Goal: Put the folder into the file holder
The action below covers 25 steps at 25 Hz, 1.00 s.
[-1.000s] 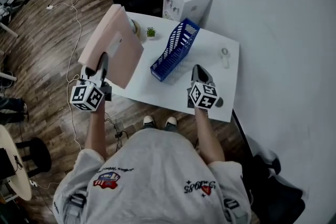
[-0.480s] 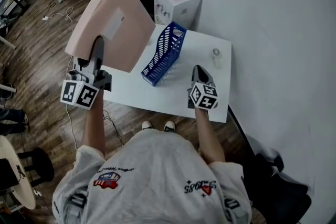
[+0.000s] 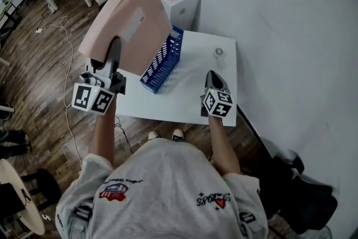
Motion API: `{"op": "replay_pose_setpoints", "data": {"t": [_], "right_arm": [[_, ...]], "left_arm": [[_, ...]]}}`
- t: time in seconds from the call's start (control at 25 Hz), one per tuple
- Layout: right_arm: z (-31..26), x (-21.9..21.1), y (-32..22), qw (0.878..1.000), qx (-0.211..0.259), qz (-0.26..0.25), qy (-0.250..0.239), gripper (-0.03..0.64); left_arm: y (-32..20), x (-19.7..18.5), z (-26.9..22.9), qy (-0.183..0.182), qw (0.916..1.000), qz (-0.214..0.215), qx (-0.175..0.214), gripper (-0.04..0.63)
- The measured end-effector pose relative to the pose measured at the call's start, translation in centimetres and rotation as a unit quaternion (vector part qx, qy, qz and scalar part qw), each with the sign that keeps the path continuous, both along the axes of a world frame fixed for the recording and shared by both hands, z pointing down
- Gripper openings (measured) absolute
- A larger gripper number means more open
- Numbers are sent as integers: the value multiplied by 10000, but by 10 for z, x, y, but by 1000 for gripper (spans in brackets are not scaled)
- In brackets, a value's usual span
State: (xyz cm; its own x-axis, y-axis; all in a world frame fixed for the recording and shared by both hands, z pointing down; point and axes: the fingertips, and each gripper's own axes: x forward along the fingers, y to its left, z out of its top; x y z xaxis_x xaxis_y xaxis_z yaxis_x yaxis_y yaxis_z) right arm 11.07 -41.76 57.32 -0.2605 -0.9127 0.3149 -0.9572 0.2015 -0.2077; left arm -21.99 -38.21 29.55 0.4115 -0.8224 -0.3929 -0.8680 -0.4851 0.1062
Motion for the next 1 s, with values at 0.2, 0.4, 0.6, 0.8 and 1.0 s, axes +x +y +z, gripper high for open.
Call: {"op": "replay_pose_setpoints", "data": {"t": [0.2, 0.4, 0.6, 0.8, 1.0], "right_arm": [[3, 15, 8, 9999, -52, 131, 38, -3], [7, 27, 12, 9995, -119, 267, 89, -3], [10, 29, 15, 9992, -163, 337, 130, -3], [14, 33, 14, 9988, -206, 419, 156, -3], [16, 37, 12, 9983, -251, 479, 198, -3]], "left_arm": [[-13, 12, 21, -118, 9998, -31, -167, 127], [-20, 26, 36, -295, 9994, 55, -169, 127], [-28, 36, 55, -371, 9989, 187, -195, 126], [-39, 42, 83, -558, 9976, 159, -386, 126], [-47, 46, 107, -614, 9966, 209, -511, 127]]}}
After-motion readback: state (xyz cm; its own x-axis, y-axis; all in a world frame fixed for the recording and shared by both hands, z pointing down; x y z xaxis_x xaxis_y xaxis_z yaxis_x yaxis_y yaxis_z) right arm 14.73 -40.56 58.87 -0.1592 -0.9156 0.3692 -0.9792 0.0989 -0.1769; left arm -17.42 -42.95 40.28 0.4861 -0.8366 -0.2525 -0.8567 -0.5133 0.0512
